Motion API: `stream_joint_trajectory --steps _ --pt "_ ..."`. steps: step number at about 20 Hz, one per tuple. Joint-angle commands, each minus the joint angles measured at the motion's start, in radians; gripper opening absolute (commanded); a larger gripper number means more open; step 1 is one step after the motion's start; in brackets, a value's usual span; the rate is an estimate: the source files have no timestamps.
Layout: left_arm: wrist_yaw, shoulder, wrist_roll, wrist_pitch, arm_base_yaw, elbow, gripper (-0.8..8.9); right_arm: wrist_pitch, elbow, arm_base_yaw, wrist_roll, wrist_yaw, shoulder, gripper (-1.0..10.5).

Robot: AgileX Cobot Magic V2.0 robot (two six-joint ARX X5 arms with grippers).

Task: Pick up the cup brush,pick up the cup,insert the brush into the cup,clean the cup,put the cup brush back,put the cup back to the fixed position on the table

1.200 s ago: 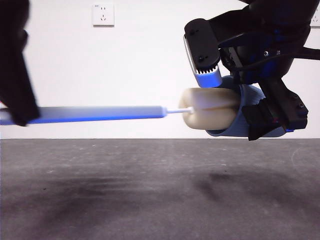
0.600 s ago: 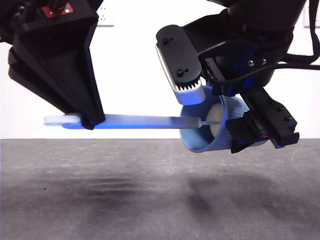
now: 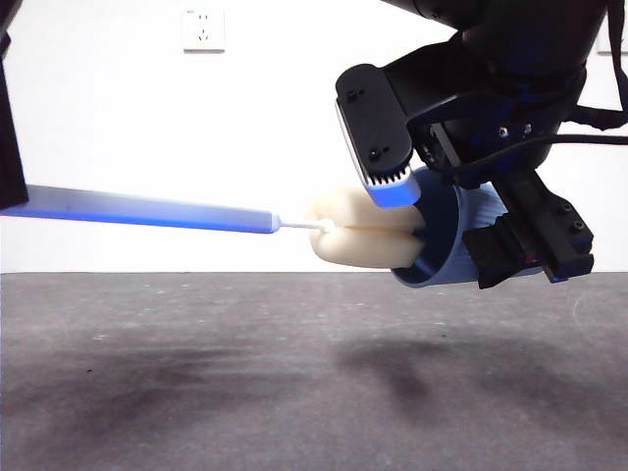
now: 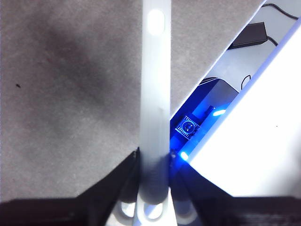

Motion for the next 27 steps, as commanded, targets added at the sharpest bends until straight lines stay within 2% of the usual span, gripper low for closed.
stream_joint_trajectory --steps 1,3,7,11,16,20,27 --pt "0.027 0.012 0.010 0.019 0.000 0.002 -0.09 0.005 0.003 0.003 0.002 -0.003 0.008 -0.2" --pt "0.089 0.020 0.016 0.038 -0.001 0.002 -0.09 0.005 0.003 0.003 0.002 -0.003 0.008 -0.2" --pt "0.101 0.043 0.020 0.098 -0.001 0.002 -0.09 0.005 0.003 0.005 0.002 -0.015 0.008 -0.2" --pt "0.130 0.125 0.016 0.222 0.000 0.002 -0.08 0.005 0.003 0.038 0.002 -0.018 0.008 -0.2" --pt "0.156 0.229 -0.033 0.368 0.000 0.003 -0.09 0.005 0.003 0.081 0.014 -0.021 0.008 -0.2" --pt "0.140 0.221 -0.029 0.311 0.001 0.003 -0.08 -0.007 0.003 0.079 0.046 -0.012 0.008 -0.2" --pt "-0.036 0.058 -0.005 0.039 0.000 0.003 -0.08 -0.007 0.003 0.044 0.097 0.013 0.007 -0.2"
